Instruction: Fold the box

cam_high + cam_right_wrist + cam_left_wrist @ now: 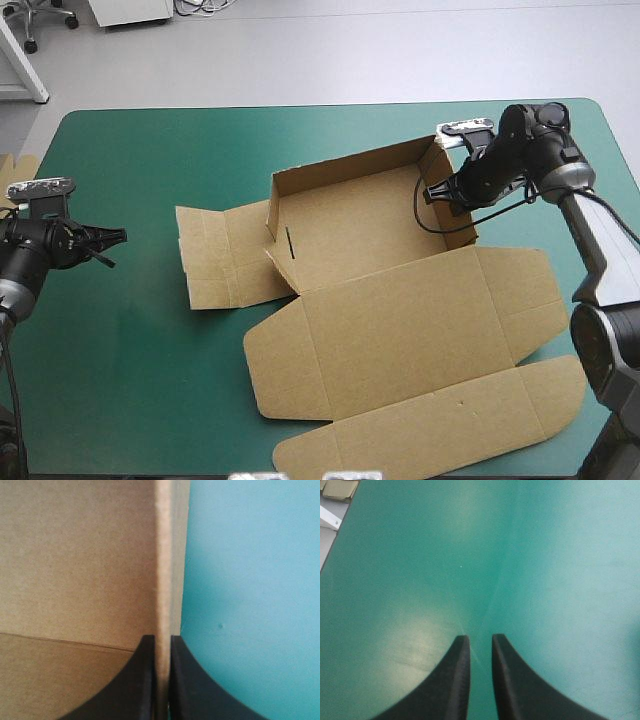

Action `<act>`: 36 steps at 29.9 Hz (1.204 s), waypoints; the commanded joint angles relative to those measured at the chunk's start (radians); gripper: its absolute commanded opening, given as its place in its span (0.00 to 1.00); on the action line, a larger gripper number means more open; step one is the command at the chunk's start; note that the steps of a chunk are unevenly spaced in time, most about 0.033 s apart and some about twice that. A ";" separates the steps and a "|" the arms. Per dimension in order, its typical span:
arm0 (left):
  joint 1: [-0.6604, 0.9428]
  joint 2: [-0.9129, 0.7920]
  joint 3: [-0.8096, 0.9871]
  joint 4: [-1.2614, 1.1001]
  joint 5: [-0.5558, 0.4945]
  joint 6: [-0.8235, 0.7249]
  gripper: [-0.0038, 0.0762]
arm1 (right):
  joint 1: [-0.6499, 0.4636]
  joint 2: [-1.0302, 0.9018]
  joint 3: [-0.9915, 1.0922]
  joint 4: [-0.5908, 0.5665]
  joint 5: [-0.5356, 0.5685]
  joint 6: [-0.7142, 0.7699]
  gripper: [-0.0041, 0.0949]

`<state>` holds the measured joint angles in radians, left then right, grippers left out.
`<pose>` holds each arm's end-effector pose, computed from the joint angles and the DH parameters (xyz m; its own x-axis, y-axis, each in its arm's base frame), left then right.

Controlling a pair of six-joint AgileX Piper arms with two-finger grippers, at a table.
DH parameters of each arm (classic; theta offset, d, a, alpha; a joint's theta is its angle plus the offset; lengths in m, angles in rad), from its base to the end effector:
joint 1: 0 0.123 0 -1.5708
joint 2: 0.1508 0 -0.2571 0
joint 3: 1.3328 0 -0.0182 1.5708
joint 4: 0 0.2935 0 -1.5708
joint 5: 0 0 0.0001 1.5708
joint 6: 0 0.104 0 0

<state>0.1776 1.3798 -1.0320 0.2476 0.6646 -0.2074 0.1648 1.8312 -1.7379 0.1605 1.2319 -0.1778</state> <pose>0.3328 0.0757 0.2406 -0.7743 -0.1500 -0.6148 -0.2744 0.9550 0.1126 0.4219 0.0861 0.2780 -0.8977 -0.2733 -0.3456 -0.3249 0.9404 0.1003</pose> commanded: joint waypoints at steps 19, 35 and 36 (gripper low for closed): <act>-0.011 -0.029 -0.027 0.006 -0.042 0.006 0.19 | -0.003 0.036 -0.112 0.024 0.013 -0.011 0.62; -0.011 -0.029 -0.027 0.006 -0.040 0.006 0.19 | -0.003 -0.206 -0.025 0.035 -0.161 0.009 0.61; -0.011 -0.029 -0.027 0.006 -0.040 0.006 0.19 | -0.003 -0.217 0.009 0.035 -0.184 0.009 0.61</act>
<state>0.1735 1.3798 -1.0320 0.2469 0.6627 -0.1970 0.1648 1.6938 -1.7801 0.1820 1.1360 -0.1694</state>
